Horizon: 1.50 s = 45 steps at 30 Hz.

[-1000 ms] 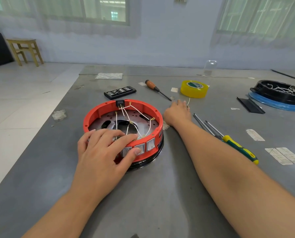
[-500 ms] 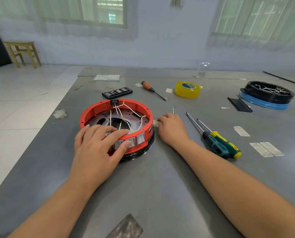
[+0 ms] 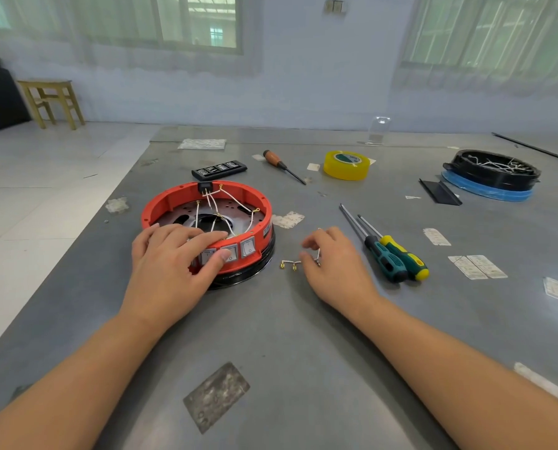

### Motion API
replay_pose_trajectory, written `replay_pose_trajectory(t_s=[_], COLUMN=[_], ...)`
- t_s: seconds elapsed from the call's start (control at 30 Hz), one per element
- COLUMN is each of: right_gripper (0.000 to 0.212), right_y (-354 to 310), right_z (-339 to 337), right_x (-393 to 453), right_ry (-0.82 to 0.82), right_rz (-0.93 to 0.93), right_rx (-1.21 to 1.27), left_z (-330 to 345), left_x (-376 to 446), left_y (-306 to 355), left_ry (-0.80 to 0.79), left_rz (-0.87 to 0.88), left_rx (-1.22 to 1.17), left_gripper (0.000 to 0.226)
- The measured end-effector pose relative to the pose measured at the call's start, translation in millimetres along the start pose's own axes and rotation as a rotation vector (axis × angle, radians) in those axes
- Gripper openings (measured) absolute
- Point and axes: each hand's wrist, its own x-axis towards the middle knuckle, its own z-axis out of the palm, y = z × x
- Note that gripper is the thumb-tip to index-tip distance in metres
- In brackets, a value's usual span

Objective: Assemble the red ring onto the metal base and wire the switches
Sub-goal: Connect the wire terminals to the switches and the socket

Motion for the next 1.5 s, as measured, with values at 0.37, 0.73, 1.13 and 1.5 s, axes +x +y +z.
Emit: replay_pose_trajectory(t_s=[0.37,0.73,1.13,1.5], right_gripper=[0.016,0.021,0.026,0.008], right_y=[2.1,2.8,-36.8,-27.1], right_z=[0.4,2.0,-0.7,-1.0], right_x=[13.5,10.2,-11.2,-7.7], right_ry=[-0.219,-0.225,0.317,-0.212], right_rz=[0.068,-0.169,-0.504,0.007], right_rx=[-0.080,-0.141,-0.107,0.987], left_z=[1.2,3.9,16.8,12.5], left_x=[0.8,0.1,-11.7,-7.2], left_y=[1.5,1.7,47.1,36.7], left_ry=[0.003,0.007,0.151,0.132], left_rz=[0.026,0.032,0.165,0.087], left_rx=[0.009,0.011,-0.105,-0.293], left_gripper=[0.050,0.045,0.026,0.028])
